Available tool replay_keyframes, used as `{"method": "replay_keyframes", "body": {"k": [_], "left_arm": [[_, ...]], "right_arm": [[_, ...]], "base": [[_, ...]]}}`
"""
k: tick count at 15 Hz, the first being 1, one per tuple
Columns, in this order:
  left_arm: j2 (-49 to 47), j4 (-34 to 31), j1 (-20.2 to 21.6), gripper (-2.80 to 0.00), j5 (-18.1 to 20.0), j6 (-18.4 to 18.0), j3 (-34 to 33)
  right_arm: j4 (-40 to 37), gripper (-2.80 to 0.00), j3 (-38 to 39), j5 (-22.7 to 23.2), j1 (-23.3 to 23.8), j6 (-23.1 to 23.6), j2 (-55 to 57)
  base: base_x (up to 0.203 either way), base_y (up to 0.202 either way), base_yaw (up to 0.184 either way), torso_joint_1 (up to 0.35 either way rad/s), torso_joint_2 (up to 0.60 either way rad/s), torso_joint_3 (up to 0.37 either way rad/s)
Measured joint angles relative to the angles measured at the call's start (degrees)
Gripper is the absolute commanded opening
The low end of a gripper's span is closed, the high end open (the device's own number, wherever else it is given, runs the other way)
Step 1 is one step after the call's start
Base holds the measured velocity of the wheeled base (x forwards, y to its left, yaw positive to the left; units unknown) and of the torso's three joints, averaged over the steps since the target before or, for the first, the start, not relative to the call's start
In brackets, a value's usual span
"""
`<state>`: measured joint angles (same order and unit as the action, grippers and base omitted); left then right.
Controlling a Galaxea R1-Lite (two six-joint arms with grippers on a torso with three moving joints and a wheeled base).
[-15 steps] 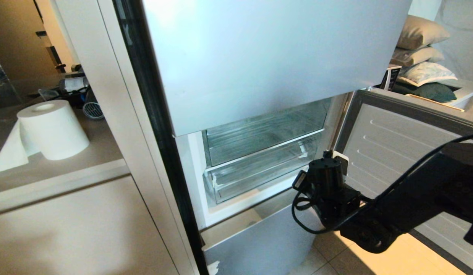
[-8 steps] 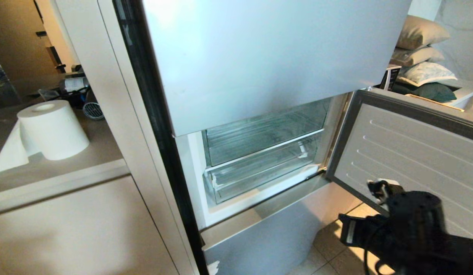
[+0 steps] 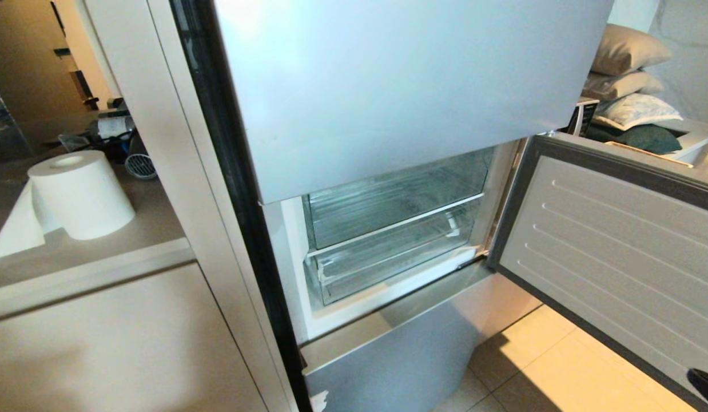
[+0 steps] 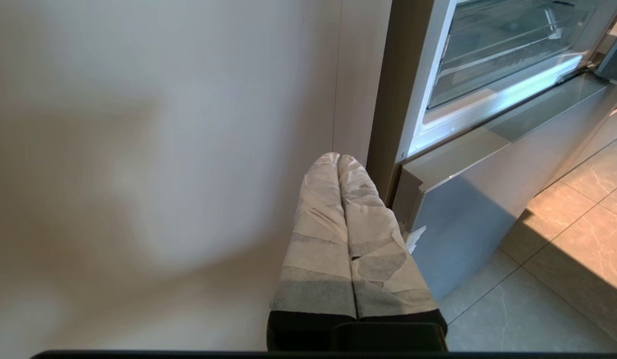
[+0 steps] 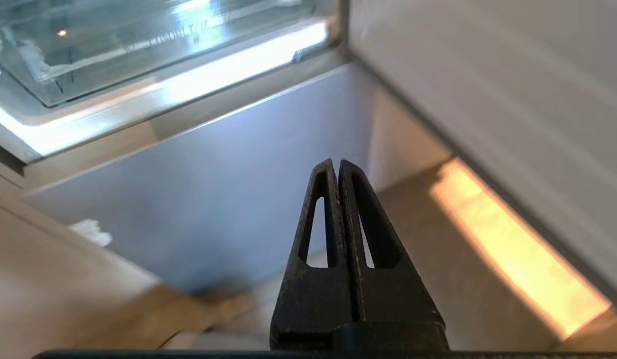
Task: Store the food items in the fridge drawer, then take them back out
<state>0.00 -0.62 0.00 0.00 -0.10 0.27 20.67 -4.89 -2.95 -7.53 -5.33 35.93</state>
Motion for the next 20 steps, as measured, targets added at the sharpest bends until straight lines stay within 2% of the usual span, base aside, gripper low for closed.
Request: {"method": "replay_keyframes", "body": {"k": [3, 6, 10, 17, 20], "left_arm": [[0.0, 0.0, 0.0, -2.8, 0.0, 0.0, 0.0], [0.0, 0.0, 0.0, -2.8, 0.0, 0.0, 0.0], [0.0, 0.0, 0.0, -2.8, 0.0, 0.0, 0.0], [0.0, -0.06, 0.0, -2.8, 0.0, -0.12, 0.0], [0.0, -0.09, 0.0, -2.8, 0.0, -0.12, 0.0]], "right_arm": [[-12.28, -2.8, 2.59, 3.01, 4.97, 6.45, -18.93], [-21.93, -2.8, 3.62, 3.25, 7.27, 8.66, -30.62], [-20.97, -2.8, 4.58, 3.36, 8.02, 9.08, -34.99], [-20.83, -2.8, 4.86, 2.95, 8.06, 7.34, -35.95], [-20.86, -2.8, 4.86, 2.85, 8.06, 7.22, -35.95]], "base": [[0.0, 0.0, 0.0, 0.0, 0.0, 0.0], [0.0, 0.0, 0.0, 0.0, 0.0, 0.0], [0.0, 0.0, 0.0, 0.0, 0.0, 0.0], [0.0, 0.0, 0.0, 0.0, 0.0, 0.0], [-0.133, 0.0, 0.0, 0.015, 0.0, 0.003]]}}
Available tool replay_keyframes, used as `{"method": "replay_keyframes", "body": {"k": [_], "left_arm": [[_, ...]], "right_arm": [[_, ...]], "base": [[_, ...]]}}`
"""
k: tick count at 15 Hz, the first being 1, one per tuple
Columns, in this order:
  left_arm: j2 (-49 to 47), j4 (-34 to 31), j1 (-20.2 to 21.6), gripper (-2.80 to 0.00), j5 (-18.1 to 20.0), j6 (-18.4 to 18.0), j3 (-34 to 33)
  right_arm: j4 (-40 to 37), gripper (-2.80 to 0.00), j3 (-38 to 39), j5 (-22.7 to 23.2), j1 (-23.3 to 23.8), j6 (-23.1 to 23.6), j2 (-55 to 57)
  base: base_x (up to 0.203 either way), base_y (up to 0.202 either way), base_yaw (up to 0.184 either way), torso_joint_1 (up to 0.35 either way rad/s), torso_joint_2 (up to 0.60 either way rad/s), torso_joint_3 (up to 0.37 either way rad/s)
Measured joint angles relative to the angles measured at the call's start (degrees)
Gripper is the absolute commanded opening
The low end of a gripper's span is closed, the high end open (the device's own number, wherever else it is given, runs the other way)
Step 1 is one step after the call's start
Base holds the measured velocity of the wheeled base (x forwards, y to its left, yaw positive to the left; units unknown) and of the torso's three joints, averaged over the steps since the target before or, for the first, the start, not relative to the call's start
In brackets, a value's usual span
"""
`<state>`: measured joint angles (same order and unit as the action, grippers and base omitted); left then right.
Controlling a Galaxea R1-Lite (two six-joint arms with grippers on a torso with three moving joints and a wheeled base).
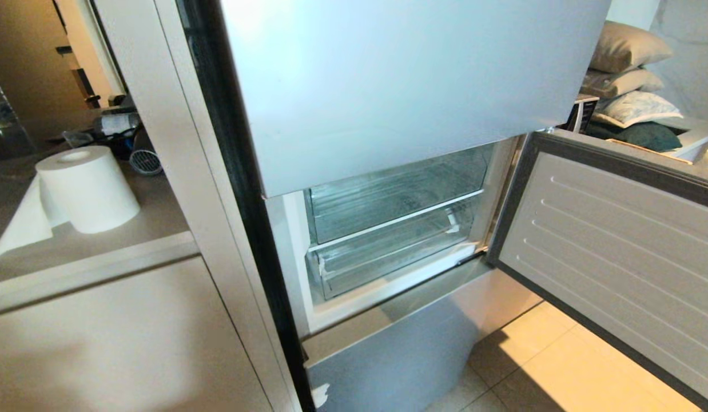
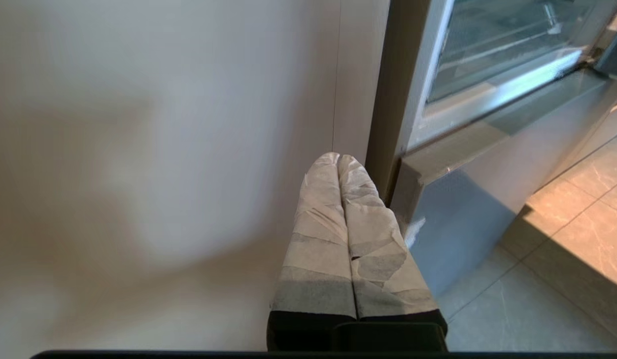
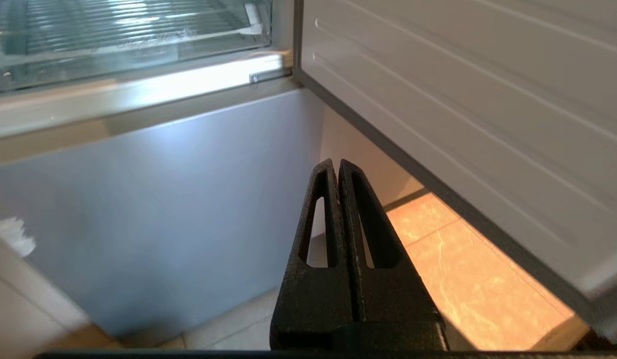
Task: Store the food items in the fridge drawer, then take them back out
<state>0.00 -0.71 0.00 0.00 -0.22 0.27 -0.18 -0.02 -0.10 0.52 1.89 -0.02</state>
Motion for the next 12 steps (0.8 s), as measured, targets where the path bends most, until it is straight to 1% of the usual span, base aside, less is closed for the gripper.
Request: {"method": "replay_keyframes", "body": {"k": [8, 9, 12], "left_arm": [[0.0, 0.0, 0.0, -2.8, 0.0, 0.01, 0.0], [0.0, 0.0, 0.0, -2.8, 0.0, 0.04, 0.0], [0.0, 0.02, 0.0, -2.8, 0.0, 0.04, 0.0]], "right_arm": [[-0.12, -2.8, -0.13, 0.0, 0.0, -0.68, 0.02], [-0.12, -2.8, -0.13, 0.02, 0.0, -0.68, 0.02], [-0.14, -2.8, -0.11, 0.23, 0.0, 0.06, 0.02]], "base": [[-0.193, 0.0, 0.001, -0.002, 0.0, 0.001], [-0.093, 0.0, 0.001, -0.007, 0.0, 0.009], [0.0, 0.0, 0.0, 0.009, 0.0, 0.002]]}}
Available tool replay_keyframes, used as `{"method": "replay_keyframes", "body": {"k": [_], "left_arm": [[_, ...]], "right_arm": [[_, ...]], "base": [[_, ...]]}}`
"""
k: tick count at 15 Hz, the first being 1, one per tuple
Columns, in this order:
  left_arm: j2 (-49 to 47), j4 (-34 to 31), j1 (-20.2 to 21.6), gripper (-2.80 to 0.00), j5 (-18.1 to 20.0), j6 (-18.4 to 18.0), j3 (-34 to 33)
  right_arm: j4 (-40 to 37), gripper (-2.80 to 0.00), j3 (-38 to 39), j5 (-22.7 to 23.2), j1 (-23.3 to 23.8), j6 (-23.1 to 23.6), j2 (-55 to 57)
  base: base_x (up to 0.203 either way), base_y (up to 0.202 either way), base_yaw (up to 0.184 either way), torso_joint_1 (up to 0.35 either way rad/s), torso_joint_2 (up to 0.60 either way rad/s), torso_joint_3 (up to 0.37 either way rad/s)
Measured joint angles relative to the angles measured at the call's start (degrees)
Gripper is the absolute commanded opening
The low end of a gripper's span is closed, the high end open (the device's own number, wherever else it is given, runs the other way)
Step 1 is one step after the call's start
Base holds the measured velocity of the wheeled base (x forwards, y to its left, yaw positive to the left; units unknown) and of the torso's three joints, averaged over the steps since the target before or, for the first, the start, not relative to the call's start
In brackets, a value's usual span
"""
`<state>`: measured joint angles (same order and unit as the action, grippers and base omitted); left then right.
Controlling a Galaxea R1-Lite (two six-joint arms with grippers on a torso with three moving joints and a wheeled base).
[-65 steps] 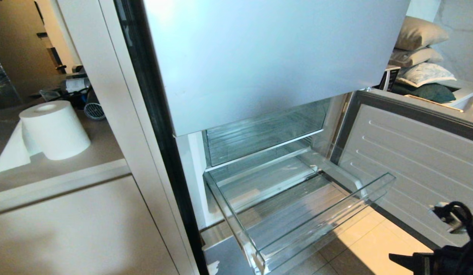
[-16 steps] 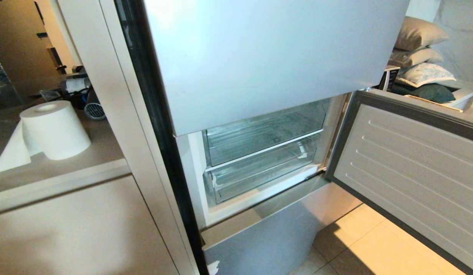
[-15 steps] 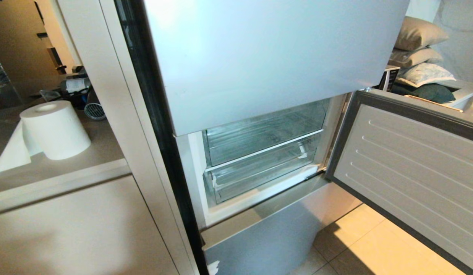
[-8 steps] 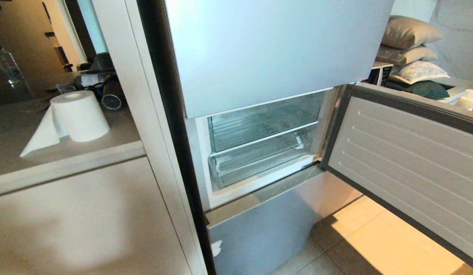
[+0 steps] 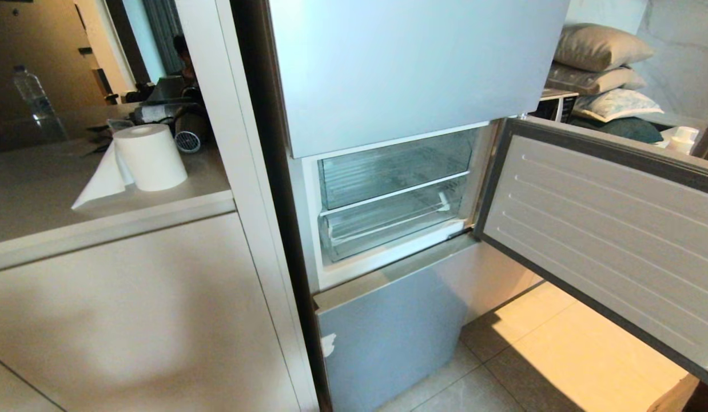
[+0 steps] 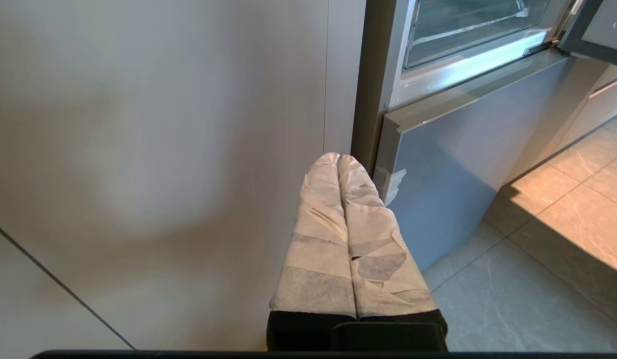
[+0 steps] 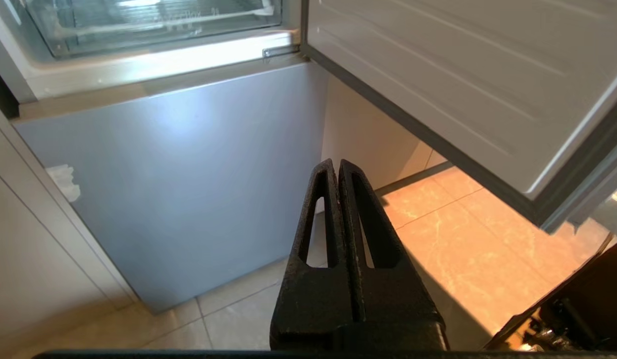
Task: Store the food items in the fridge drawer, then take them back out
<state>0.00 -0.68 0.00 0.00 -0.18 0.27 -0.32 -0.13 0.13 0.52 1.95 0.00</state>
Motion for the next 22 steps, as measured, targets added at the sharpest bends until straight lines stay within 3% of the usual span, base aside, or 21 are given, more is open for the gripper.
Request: {"method": "replay_keyframes", "body": {"k": [3, 5, 8, 10, 12, 15, 17, 19, 22], "left_arm": [[0.0, -0.01, 0.0, -2.8, 0.0, 0.0, 0.0], [0.0, -0.02, 0.0, -2.8, 0.0, 0.0, 0.0], [0.0, 0.0, 0.0, -2.8, 0.0, 0.02, 0.0], [0.0, 0.0, 0.0, -2.8, 0.0, 0.0, 0.0], [0.0, 0.0, 0.0, -2.8, 0.0, 0.02, 0.0], [0.0, -0.02, 0.0, -2.8, 0.0, 0.02, 0.0], [0.0, -0.02, 0.0, -2.8, 0.0, 0.0, 0.0], [0.0, 0.02, 0.0, -2.8, 0.0, 0.0, 0.0], [0.0, 0.0, 0.0, -2.8, 0.0, 0.0, 0.0]], "right_arm": [[-1.77, -2.8, -0.69, -0.21, 0.0, 0.86, 0.0], [-4.42, -2.8, -5.22, -1.69, 0.05, -0.85, 0.68], [-8.65, -2.8, -18.77, -6.24, 1.11, -8.87, 7.48], [-8.33, -2.8, -26.0, -6.92, 5.84, -17.67, 16.55], [-3.58, -2.8, -30.11, -3.17, 17.22, -26.64, 25.89], [7.91, -2.8, -32.77, 8.31, 43.48, -38.89, 39.41], [16.76, -2.8, -34.28, 15.77, 56.13, -46.86, 50.3], [25.65, -2.8, -35.46, 20.38, 62.81, -52.84, 61.28], [39.84, -2.8, -37.18, 23.17, 70.23, -58.39, 75.06]], "base": [[0.0, 0.0, 0.0, 0.0, 0.0, 0.0], [0.0, 0.0, 0.0, 0.0, 0.0, 0.0], [0.0, 0.0, 0.0, 0.0, 0.0, 0.0], [0.0, 0.0, 0.0, 0.0, 0.0, 0.0], [0.0, 0.0, 0.0, 0.0, 0.0, 0.0], [0.0, 0.0, 0.0, 0.0, 0.0, 0.0], [0.0, 0.0, 0.0, 0.0, 0.0, 0.0], [0.0, 0.0, 0.0, 0.0, 0.0, 0.0], [0.0, 0.0, 0.0, 0.0, 0.0, 0.0]]}}
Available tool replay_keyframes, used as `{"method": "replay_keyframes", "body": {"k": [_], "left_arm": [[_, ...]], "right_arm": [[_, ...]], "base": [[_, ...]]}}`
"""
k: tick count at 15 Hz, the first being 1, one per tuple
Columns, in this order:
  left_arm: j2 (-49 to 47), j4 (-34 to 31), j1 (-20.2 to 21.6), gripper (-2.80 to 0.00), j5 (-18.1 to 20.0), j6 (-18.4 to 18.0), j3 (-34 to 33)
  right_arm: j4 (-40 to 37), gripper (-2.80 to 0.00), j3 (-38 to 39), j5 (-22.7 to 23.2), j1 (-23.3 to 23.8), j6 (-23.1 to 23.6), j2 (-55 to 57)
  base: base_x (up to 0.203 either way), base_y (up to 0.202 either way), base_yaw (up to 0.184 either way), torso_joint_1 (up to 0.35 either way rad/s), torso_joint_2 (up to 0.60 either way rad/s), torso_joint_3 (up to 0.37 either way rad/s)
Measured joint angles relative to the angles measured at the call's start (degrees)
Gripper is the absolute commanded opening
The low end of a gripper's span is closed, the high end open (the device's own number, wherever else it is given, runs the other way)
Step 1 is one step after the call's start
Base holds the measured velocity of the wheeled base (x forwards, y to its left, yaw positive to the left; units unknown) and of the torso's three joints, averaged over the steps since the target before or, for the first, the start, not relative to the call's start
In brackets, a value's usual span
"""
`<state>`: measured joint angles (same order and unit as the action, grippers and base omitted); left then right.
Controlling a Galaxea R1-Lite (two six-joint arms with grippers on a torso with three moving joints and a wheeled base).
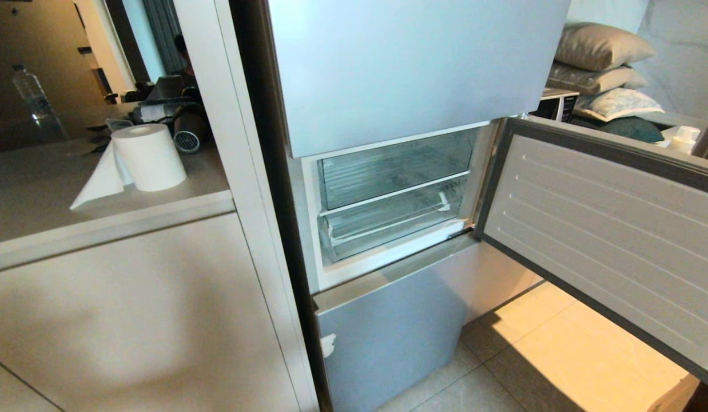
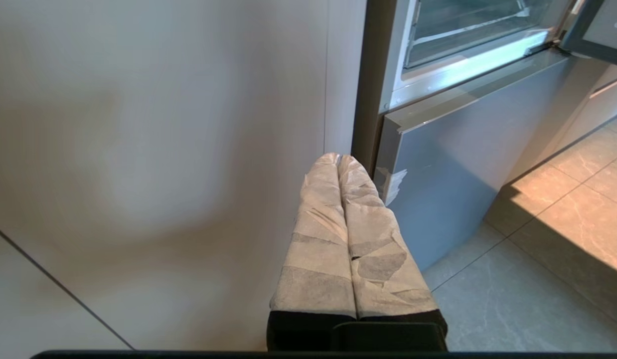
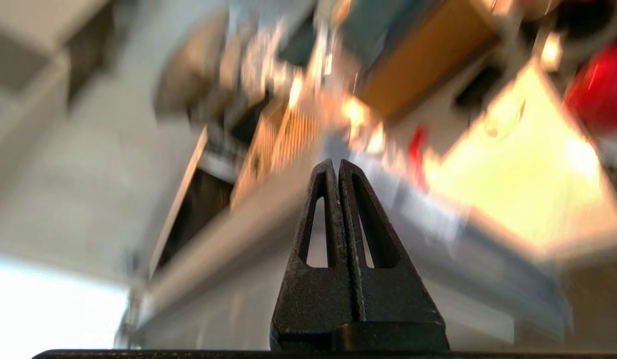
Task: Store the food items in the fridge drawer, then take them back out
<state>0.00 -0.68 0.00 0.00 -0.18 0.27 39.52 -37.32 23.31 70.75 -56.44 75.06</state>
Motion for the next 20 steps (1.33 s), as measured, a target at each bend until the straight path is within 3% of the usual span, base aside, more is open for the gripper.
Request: {"method": "replay_keyframes", "body": {"k": [2, 5, 8, 12, 16, 20], "left_arm": [[0.0, 0.04, 0.0, -2.8, 0.0, 0.01, 0.0], [0.0, 0.0, 0.0, -2.8, 0.0, 0.0, 0.0], [0.0, 0.0, 0.0, -2.8, 0.0, 0.01, 0.0], [0.0, 0.0, 0.0, -2.8, 0.0, 0.02, 0.0], [0.0, 0.0, 0.0, -2.8, 0.0, 0.0, 0.0], [0.0, 0.0, 0.0, -2.8, 0.0, 0.01, 0.0]], "right_arm": [[6.79, -2.8, -2.54, 0.54, 2.61, -1.03, 8.4], [9.13, -2.8, -8.56, 2.21, 3.72, -1.93, 19.7], [8.56, -2.8, -15.26, 9.77, 1.97, -3.76, 29.95], [1.03, -2.8, -22.16, 20.75, -4.41, -6.85, 38.61], [0.52, -2.8, -22.1, 28.42, -6.03, -9.42, 40.01], [0.07, -2.8, -14.68, 32.09, -4.97, -9.2, 32.96]], "base": [[0.0, 0.0, 0.0, 0.0, 0.0, 0.0], [0.0, 0.0, 0.0, 0.0, 0.0, 0.0], [0.0, 0.0, 0.0, 0.0, 0.0, 0.0], [0.0, 0.0, 0.0, 0.0, 0.0, 0.0], [0.0, 0.0, 0.0, 0.0, 0.0, 0.0], [0.0, 0.0, 0.0, 0.0, 0.0, 0.0]]}}
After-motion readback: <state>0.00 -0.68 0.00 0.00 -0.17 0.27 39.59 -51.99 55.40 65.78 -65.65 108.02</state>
